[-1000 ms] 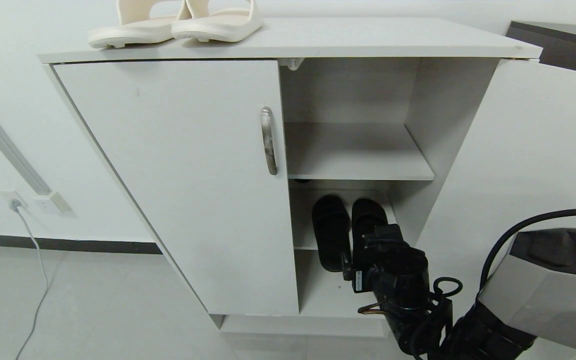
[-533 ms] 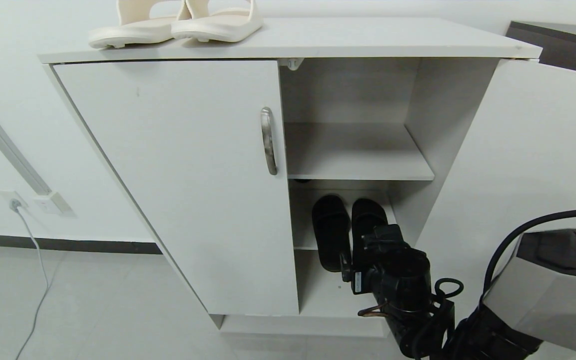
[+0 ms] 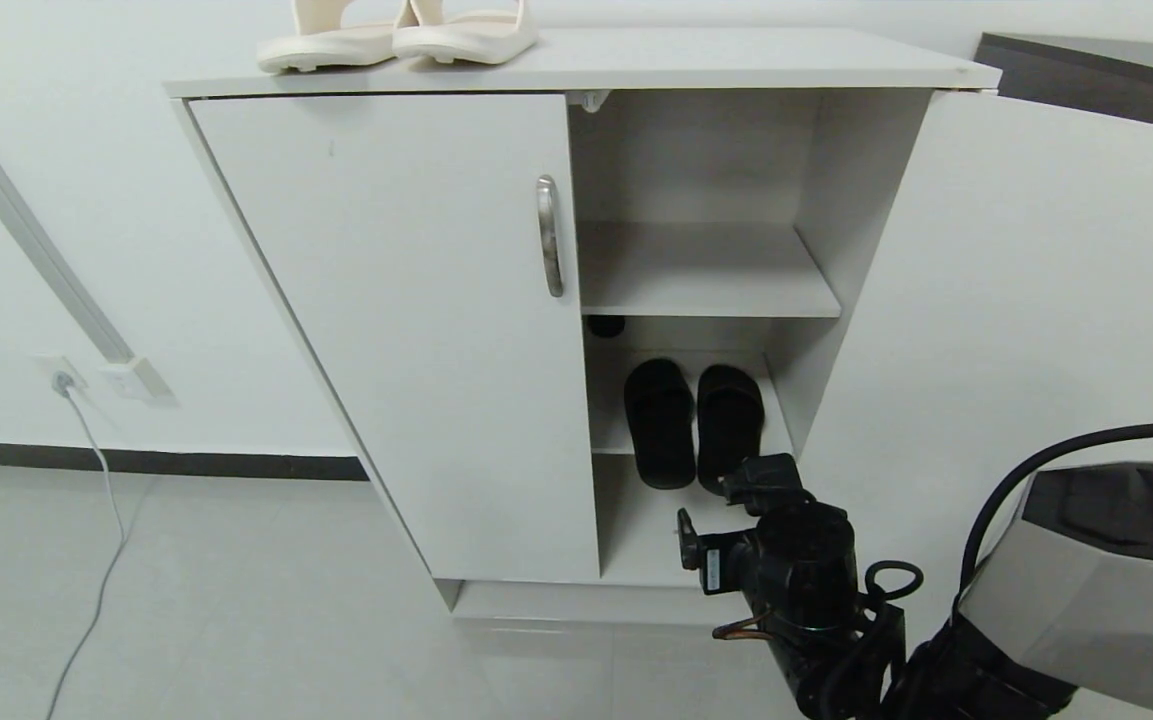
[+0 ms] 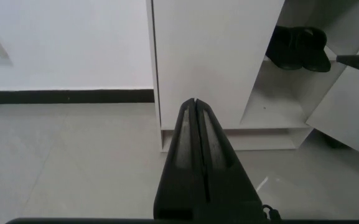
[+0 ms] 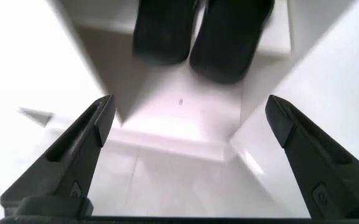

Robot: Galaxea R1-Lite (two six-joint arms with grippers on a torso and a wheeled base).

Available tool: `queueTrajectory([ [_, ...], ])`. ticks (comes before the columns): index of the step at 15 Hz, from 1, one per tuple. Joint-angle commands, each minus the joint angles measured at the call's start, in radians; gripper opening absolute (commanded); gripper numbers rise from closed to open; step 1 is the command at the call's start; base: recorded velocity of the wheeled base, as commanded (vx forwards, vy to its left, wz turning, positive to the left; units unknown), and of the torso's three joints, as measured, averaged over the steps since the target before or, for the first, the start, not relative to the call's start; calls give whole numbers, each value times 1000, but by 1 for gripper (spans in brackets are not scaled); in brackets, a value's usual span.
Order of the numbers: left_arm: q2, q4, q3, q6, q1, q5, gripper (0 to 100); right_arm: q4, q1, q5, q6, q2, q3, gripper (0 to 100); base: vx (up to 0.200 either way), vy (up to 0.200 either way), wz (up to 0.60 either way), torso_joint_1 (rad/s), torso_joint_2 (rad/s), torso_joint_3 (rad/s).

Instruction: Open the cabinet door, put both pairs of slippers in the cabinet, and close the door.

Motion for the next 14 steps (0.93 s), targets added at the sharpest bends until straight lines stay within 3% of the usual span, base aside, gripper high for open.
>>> queueTrajectory([
  [1,1,0,0,0,0,-1,0,-6,0,-1,0,13,0,100,0,0,0,0,0,0],
  [14,1,0,0,0,0,-1,0,-29,1,-1,0,25,6,100,0,0,0,0,0,0],
])
